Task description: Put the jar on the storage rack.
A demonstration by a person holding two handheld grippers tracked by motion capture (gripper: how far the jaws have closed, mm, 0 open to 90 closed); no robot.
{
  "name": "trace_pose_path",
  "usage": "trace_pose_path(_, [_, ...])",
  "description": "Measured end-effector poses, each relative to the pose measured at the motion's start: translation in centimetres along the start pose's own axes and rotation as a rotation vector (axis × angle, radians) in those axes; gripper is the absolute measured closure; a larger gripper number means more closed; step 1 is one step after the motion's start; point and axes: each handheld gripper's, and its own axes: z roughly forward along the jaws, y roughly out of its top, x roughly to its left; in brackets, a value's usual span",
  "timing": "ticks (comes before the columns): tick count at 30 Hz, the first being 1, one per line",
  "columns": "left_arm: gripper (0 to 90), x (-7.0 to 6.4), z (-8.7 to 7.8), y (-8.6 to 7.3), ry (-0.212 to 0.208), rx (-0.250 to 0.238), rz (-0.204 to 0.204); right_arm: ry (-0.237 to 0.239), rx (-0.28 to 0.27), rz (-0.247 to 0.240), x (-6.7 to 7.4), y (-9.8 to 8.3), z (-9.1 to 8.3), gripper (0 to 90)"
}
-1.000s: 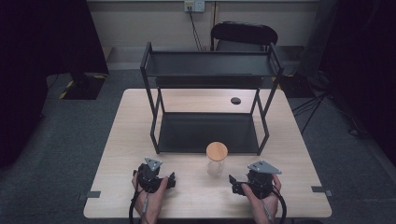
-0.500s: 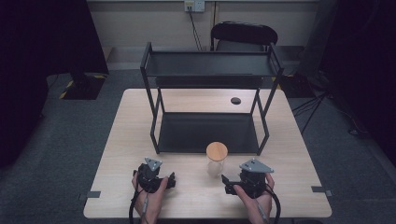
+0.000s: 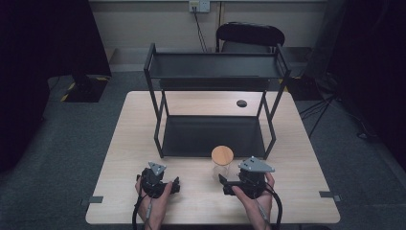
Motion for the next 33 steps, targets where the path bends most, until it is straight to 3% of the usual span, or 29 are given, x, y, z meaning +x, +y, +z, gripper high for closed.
trace_pose_path(19, [1.5, 0.0, 0.0, 0.0, 0.000, 0.000, 0.000, 0.013, 0.006, -0.006, -0.1, 2.1, 3.3, 1.5])
trace_pose_path(24, [1.5, 0.0, 0.0, 0.0, 0.000, 0.000, -0.001, 0.009, 0.035, -0.013, -0.3, 2.3, 4.6, 5.5])
trace_pose_path(33, [1.5, 0.0, 0.0, 0.0, 0.000, 0.000, 0.000, 0.043, 0.036, -0.009, -0.5, 1.8, 5.7, 12.0])
